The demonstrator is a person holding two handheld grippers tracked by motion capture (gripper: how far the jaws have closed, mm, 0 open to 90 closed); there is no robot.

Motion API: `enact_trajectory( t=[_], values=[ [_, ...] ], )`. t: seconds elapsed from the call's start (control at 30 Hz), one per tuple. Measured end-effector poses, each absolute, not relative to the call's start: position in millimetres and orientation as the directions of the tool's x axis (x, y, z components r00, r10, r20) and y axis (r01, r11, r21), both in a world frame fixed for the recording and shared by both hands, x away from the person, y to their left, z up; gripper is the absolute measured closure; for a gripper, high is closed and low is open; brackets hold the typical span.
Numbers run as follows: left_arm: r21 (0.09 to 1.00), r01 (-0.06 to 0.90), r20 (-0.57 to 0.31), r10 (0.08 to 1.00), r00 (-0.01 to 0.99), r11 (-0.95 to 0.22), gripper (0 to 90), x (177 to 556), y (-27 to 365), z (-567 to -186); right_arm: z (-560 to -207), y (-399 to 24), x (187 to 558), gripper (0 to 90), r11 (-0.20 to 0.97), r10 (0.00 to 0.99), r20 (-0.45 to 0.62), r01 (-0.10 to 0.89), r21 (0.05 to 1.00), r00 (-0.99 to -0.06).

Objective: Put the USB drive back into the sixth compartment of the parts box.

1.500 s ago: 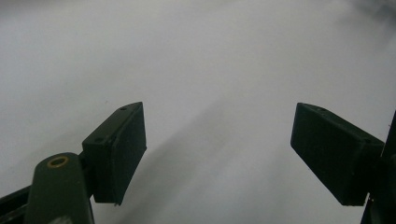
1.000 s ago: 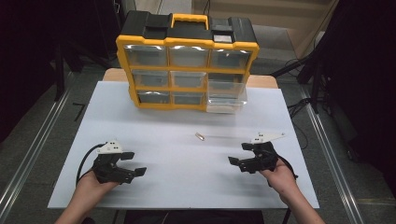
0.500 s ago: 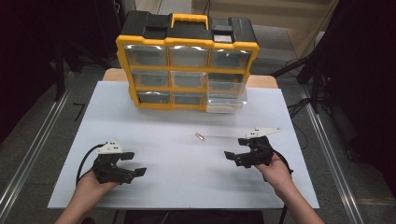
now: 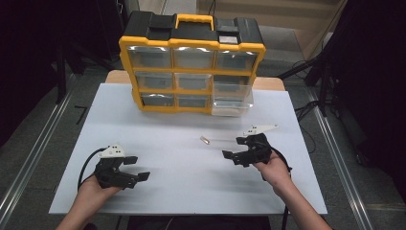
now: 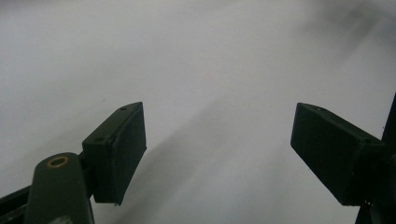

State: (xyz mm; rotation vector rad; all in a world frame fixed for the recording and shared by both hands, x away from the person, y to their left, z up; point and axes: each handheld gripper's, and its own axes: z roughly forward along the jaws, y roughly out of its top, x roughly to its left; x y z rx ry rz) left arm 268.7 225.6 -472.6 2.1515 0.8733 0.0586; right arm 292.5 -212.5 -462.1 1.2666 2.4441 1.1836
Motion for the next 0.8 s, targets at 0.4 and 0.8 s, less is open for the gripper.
enact_trajectory(
  t=[0.4, 0.8],
  values=[
    [0.692, 0.567, -0.236, 0.602, 0.763, -0.447, 19.2, 268.4, 225.4, -472.9, -460.9, -199.3, 304.4, 16.5, 0.346, 0.742, 0.210, 0.631, 0.694, -0.637],
    [0.693, 0.564, -0.237, 0.596, 0.767, -0.449, 19.2, 268.0, 224.2, -473.2, -461.3, -190.0, 311.5, 16.5, 0.348, 0.754, 0.200, 0.639, 0.686, -0.626]
  ],
)
